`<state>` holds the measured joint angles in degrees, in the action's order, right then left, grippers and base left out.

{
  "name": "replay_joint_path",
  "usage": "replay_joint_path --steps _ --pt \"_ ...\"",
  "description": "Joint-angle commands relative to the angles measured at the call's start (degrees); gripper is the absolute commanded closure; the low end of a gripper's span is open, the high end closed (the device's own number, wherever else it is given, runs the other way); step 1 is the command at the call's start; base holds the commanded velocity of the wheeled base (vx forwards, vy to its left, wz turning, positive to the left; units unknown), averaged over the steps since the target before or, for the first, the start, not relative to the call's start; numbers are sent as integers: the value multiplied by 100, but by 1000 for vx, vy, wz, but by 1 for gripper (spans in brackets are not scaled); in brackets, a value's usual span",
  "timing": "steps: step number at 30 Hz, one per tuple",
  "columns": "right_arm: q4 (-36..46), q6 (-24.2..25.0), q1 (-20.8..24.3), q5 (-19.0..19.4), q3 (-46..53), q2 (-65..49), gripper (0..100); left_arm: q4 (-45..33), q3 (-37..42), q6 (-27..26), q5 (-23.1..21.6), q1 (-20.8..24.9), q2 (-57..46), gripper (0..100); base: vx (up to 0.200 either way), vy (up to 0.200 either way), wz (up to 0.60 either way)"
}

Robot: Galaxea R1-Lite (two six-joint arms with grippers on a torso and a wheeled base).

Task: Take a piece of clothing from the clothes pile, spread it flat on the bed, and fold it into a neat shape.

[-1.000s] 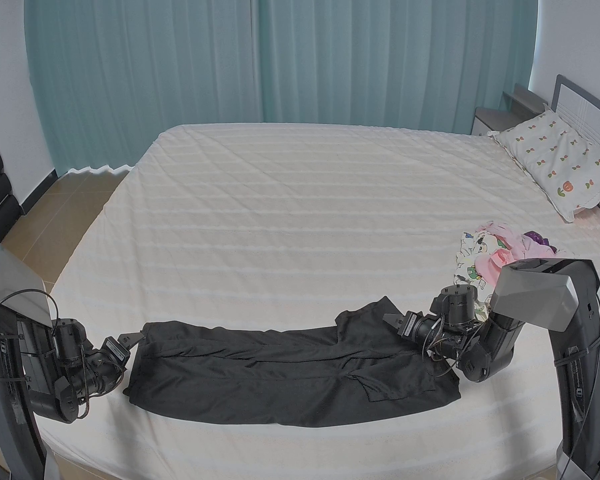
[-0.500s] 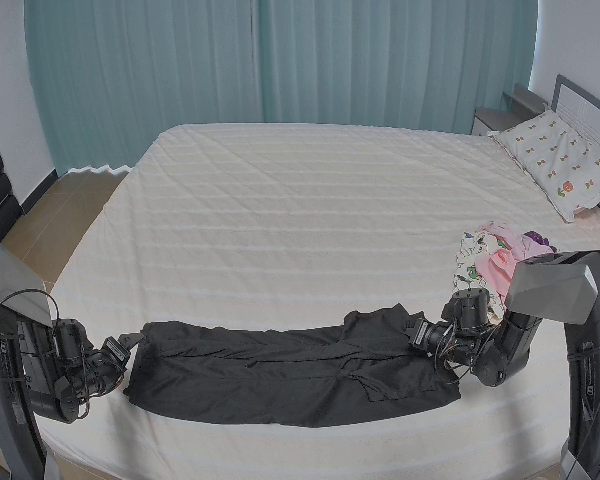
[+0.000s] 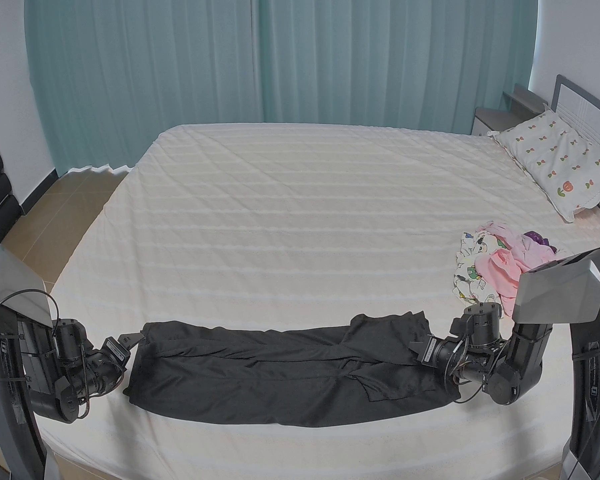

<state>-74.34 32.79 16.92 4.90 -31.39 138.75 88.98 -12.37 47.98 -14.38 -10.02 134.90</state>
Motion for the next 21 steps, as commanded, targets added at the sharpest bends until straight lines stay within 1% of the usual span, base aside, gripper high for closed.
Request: replay_joint_path --steps 1,5,7,9,11,12,15,17,19,20,21 --pt "-125 17 39 2 265 3 0 102 -2 1 6 -9 1 0 0 0 0" --pt "-951 184 31 2 652 126 0 102 -160 106 15 0 -43 0 0 0 0" --pt "-1355 210 13 -24 819 161 0 102 -397 159 41 18 -148 0 0 0 0" --pt "-1469 228 -5 -33 907 82 0 102 -564 212 138 62 -227 0 0 0 0" --pt "-1513 272 4 -15 1038 -41 0 23 -969 273 340 246 -280 0 0 0 0" --pt "-1513 307 4 -15 1074 -50 0 -197 -1180 264 480 378 -271 0 0 0 0" --pt "-1522 430 -5 -24 1047 -33 0 -1304 -1997 317 1034 633 -359 0 0 0 0" --pt "-1522 570 -13 -15 1038 -15 0 -1875 -2287 695 1570 967 -482 0 0 0 0" --pt "-1522 746 -13 -24 1074 -6 0 -2042 -2322 1073 1966 1169 -535 0 0 0 0" --pt "-1522 772 -13 -24 1074 -6 0 -2060 -2305 1108 2019 1187 -553 0 0 0 0" --pt "-1522 896 -13 -33 1030 3 0 -2104 -2032 1196 2265 1301 -614 0 0 0 0"
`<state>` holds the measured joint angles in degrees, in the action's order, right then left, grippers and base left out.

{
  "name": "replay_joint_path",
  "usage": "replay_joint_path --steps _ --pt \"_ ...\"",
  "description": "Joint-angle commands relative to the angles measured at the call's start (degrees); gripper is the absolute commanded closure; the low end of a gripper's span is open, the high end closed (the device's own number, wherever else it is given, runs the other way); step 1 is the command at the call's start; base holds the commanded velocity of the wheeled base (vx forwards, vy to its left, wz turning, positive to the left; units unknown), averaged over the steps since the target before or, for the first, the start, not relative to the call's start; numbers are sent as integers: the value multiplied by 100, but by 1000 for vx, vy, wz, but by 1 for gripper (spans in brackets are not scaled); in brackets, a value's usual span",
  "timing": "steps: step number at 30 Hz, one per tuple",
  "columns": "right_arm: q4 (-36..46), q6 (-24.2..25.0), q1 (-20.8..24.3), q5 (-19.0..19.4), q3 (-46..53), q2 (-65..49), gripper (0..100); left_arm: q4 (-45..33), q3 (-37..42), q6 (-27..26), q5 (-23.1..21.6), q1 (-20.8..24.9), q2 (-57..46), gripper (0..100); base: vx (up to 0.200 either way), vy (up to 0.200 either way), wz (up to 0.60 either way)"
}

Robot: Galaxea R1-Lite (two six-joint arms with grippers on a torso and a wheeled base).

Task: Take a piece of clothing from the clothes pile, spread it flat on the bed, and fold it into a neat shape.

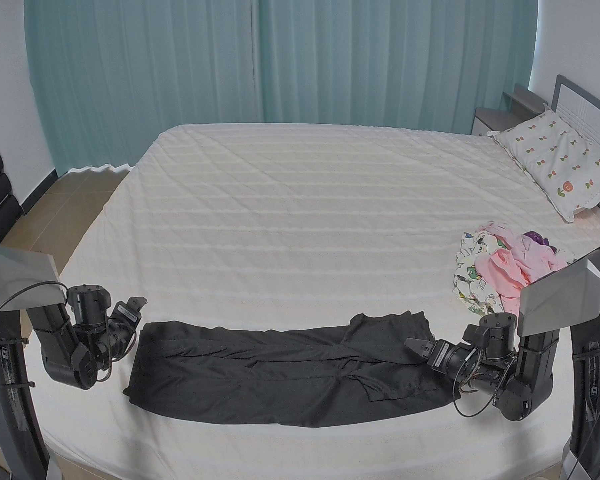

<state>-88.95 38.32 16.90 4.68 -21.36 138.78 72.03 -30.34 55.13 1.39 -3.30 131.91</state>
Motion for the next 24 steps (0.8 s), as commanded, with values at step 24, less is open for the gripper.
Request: replay_joint_path --steps 24 --pt "-69 361 147 -319 193 211 0 -867 529 438 1443 1367 -597 0 0 0 0"
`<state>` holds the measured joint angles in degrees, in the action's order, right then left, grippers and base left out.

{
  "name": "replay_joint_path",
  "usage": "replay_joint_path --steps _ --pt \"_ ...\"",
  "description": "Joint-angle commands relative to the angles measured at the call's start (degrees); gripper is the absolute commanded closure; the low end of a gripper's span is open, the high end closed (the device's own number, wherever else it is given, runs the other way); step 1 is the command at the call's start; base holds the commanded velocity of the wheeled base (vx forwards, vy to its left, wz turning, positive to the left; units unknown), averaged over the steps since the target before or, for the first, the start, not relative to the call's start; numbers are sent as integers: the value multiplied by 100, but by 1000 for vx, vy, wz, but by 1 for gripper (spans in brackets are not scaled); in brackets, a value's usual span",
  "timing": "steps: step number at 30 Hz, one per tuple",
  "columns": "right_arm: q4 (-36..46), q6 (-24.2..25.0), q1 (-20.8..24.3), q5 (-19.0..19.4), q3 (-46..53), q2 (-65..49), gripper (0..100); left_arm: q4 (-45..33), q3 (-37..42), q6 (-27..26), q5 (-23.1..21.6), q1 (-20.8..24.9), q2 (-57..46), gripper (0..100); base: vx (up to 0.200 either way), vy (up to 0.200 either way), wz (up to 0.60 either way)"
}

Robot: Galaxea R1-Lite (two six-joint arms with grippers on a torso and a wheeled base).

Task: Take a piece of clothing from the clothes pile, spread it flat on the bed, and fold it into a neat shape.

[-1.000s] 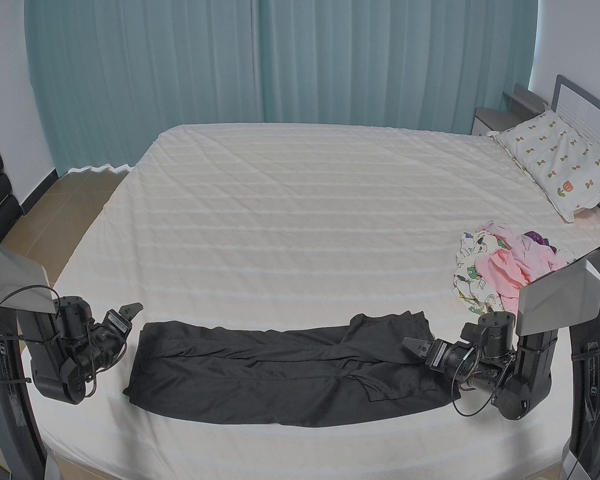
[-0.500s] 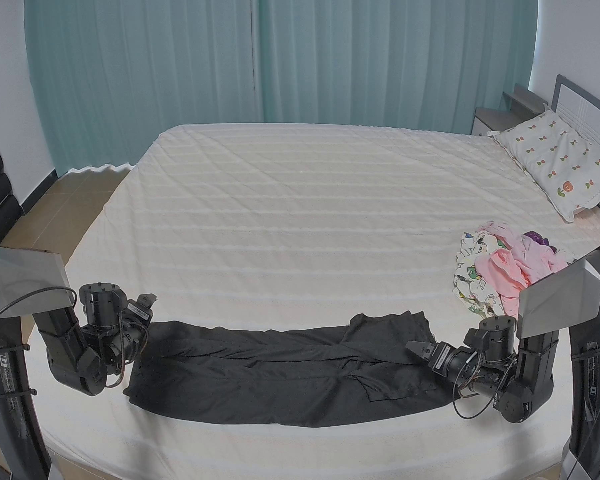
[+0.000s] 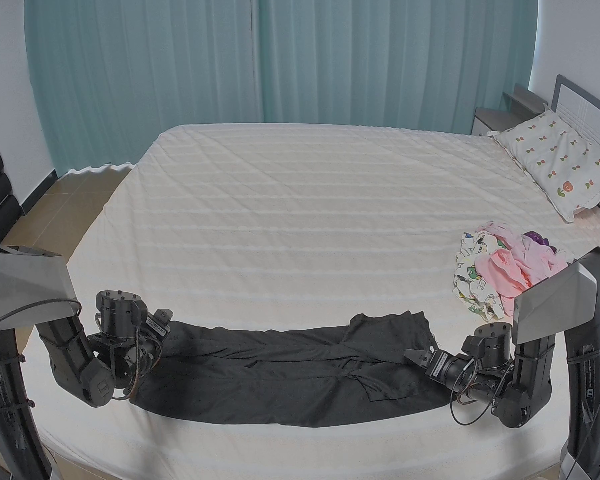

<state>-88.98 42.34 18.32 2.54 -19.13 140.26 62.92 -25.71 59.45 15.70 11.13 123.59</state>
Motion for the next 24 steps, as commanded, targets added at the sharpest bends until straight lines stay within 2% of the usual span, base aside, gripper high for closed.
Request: replay_joint_path --steps 1,10,18,24 --pt "-67 -33 -4 -104 -38 62 0 124 49 5 12 -164 333 0 0 0 0" --pt "-67 -41 13 -113 -56 98 0 942 303 58 -14 -120 860 0 0 0 0" --pt "-67 -41 22 -113 -56 115 0 1030 383 40 -14 -76 860 0 0 0 0" --pt "-67 -33 22 -113 -56 115 0 1047 57 31 12 -181 1168 0 0 0 0"
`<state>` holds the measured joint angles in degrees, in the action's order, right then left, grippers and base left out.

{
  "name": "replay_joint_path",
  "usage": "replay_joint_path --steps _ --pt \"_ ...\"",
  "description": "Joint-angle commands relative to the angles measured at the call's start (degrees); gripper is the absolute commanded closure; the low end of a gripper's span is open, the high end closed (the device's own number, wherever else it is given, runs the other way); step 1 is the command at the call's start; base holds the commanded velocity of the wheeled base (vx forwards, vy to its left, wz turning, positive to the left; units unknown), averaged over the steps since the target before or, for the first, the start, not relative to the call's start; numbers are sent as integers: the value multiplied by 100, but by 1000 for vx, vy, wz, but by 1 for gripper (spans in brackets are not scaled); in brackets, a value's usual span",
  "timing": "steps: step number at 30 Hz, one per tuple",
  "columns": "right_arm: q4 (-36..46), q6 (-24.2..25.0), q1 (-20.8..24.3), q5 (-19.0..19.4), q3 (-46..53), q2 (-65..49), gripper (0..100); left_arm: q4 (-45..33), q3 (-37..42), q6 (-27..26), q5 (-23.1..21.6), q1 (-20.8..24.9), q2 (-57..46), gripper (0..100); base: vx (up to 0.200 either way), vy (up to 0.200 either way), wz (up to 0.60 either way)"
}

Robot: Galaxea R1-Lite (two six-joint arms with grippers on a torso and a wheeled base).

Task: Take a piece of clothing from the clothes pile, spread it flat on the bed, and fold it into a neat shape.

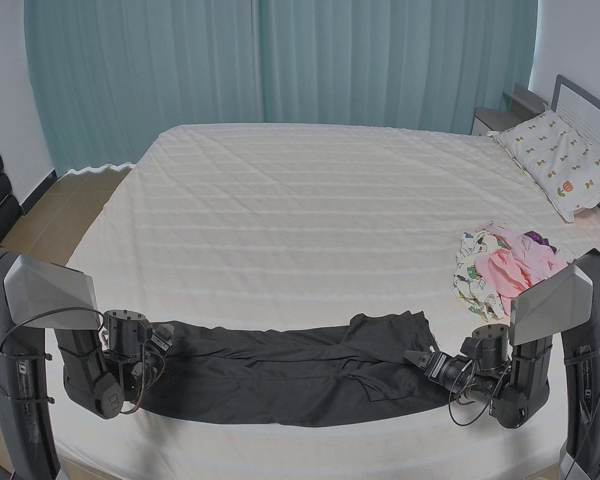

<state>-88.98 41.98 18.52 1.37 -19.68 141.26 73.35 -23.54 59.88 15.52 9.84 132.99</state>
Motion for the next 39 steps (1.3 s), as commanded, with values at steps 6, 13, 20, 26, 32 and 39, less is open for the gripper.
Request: replay_joint_path --steps 6,13,20,26,32,39 --pt "-67 3 3 4 -10 24 0 -5 -371 -20 21 -166 298 0 0 0 0" --pt "-67 -6 3 -5 -1 15 0 -5 -353 -55 39 -289 324 100 0 0 0" --pt "-67 -6 -6 -5 -10 -20 0 -5 -292 -135 48 -325 263 100 0 0 0" --pt "-76 -6 -182 -31 -98 -152 0 224 -362 -73 303 -360 113 100 0 0 0" --pt "-67 -50 -331 -189 -195 -169 0 1120 -125 -99 408 -386 175 100 0 0 0" --pt "-67 -24 -358 -189 -212 -354 0 1217 -63 -99 399 -377 201 100 0 0 0"
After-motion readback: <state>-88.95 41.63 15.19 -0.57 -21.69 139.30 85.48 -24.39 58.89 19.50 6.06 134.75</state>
